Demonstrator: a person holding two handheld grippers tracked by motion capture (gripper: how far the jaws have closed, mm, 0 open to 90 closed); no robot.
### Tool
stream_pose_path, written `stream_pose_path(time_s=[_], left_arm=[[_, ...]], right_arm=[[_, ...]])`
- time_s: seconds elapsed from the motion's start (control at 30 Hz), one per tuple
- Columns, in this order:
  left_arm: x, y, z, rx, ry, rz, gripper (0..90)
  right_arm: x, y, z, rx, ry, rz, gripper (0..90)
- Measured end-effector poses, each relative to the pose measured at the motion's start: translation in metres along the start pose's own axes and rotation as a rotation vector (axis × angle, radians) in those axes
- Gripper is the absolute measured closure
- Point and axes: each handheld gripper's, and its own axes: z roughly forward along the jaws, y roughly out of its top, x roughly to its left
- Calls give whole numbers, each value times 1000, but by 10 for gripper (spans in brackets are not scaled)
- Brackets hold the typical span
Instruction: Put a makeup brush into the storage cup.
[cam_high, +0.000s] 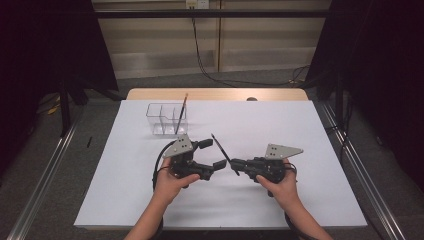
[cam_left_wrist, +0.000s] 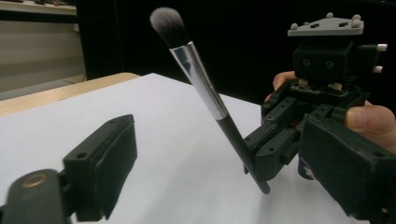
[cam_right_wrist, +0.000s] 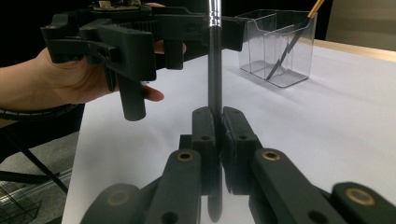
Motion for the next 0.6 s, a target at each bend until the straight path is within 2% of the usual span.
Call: stream_pose_path(time_s=[0.2,0.43,0.6], left_arm=[[0,-2,2,-2,-25,2,300],[4,-5,1,-20,-53,-54,501],[3,-7,3,-10,-66,-87,581]], right_arm=[[1,0,0,-6,2,-4,842],[2,-1,2,-2,6,-9,842],[3,0,3,-4,7,-14,842]])
